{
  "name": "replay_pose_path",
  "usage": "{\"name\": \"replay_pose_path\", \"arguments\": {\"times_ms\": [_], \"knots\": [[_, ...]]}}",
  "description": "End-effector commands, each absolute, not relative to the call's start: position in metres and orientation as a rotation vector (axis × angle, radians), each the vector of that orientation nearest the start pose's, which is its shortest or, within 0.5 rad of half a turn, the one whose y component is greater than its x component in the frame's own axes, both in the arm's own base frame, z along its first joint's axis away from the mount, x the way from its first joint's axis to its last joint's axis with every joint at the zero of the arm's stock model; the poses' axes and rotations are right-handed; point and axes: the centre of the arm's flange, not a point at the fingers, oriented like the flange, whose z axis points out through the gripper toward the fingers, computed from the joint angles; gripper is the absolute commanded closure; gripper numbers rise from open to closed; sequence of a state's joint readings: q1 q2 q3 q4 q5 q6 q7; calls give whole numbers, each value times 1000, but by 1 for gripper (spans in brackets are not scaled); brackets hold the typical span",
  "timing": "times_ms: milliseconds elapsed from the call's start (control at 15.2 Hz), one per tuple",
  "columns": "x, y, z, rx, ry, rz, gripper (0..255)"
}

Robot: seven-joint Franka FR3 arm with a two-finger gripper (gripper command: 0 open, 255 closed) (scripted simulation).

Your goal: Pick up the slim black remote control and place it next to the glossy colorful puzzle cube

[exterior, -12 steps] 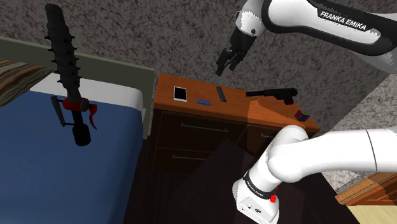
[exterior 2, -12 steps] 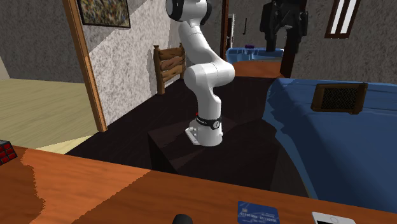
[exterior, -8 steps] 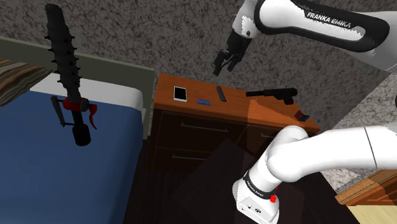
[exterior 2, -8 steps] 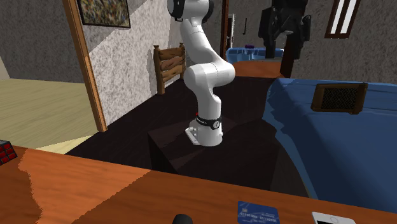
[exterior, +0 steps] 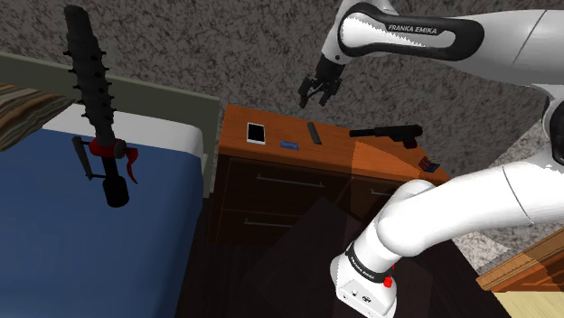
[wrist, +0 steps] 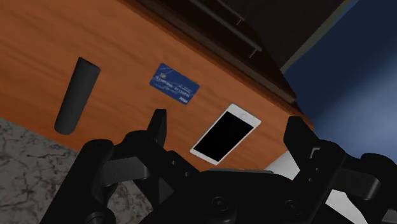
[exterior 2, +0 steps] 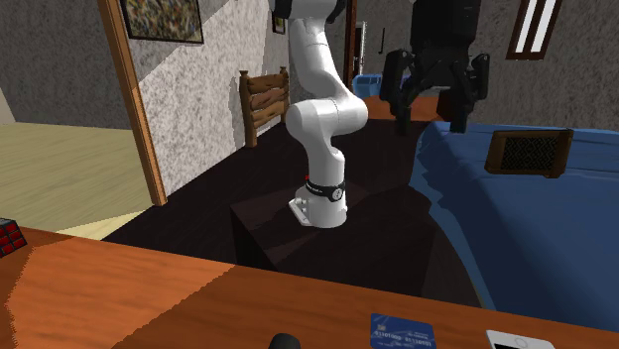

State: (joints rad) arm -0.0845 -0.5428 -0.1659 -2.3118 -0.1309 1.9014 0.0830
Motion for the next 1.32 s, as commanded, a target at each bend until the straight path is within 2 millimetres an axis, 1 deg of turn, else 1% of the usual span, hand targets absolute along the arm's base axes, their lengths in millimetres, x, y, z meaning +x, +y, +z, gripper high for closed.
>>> {"name": "replay_pose_path", "arguments": {"times_ms": [0, 330, 660, 924, 1254], "knots": [[399, -142, 541, -3135, 516, -187, 0], [421, -198, 509, -3081, 683, -159, 0], [436, -256, 474, -3017, 846, -130, 0], [444, -302, 445, -2960, 973, -107, 0], [447, -360, 406, -2881, 1126, -78, 0]]}}
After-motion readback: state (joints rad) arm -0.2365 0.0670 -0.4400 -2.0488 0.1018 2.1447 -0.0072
